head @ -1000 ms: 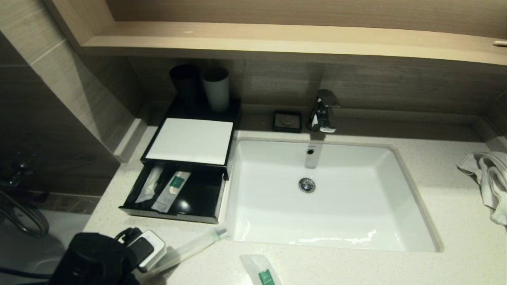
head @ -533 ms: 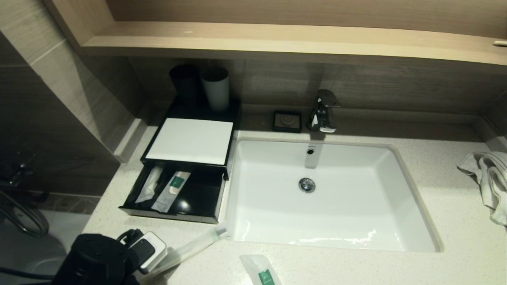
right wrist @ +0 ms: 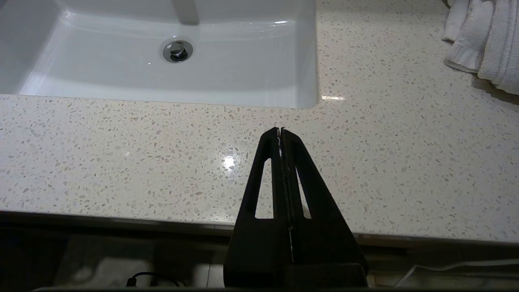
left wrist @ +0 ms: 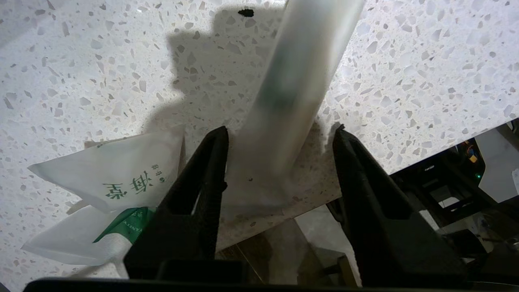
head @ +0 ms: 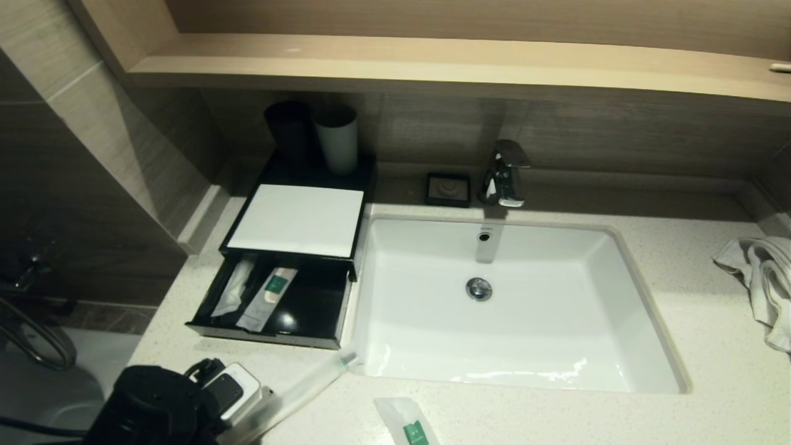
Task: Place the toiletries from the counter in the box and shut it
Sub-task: Pick up the bathroom toiletry
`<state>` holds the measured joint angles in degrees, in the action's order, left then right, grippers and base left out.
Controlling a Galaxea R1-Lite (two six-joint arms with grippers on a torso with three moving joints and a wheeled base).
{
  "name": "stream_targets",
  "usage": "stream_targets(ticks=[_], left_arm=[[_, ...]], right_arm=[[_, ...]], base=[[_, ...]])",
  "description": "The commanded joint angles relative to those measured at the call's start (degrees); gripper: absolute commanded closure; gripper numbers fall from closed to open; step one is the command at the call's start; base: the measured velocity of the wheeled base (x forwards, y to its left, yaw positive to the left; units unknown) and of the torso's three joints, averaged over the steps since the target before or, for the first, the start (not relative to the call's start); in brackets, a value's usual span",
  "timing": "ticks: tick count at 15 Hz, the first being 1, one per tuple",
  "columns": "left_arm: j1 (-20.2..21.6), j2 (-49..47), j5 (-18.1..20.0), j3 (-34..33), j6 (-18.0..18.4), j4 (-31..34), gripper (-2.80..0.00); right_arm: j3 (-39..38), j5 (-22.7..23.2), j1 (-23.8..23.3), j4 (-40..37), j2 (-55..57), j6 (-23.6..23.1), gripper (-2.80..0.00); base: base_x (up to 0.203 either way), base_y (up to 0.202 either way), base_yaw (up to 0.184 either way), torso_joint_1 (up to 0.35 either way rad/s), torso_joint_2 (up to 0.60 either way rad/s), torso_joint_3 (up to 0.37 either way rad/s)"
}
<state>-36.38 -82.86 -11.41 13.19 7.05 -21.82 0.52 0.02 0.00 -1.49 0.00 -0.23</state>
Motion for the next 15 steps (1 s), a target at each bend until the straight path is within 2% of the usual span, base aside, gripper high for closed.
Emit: stream_targets(ticks=[1,7,10,15], left_arm=[[-0.01,-0.2,-0.1,-0.01,0.07,-0.24,0.0],[-0.01,0.24,-0.1,-0.27,0.16,-0.51,0.0],[-0.1,2.44,0.29,-0.81,0.16,-3.21,0.0],[-0.19,7.47,6.67,-1.23,0.49,-4.66,0.0]], right_arm=[[0.0,0.06,0.0,-0.01,0.0,-0.03,0.0],[0.0,-0.02,0.0,-0.01,0.0,-0.03,0.0],[0.0,0.06,0.0,-0.01,0.0,-0.03,0.0],[0.0,0.06,0.0,-0.01,0.0,-0.03,0.0]], base=[[0.0,0.0,0.0,0.0,0.0,0.0],[0.0,0.0,0.0,0.0,0.0,0.0],[0.0,0.0,0.0,0.0,0.0,0.0],[0.0,0.0,0.0,0.0,0.0,0.0]])
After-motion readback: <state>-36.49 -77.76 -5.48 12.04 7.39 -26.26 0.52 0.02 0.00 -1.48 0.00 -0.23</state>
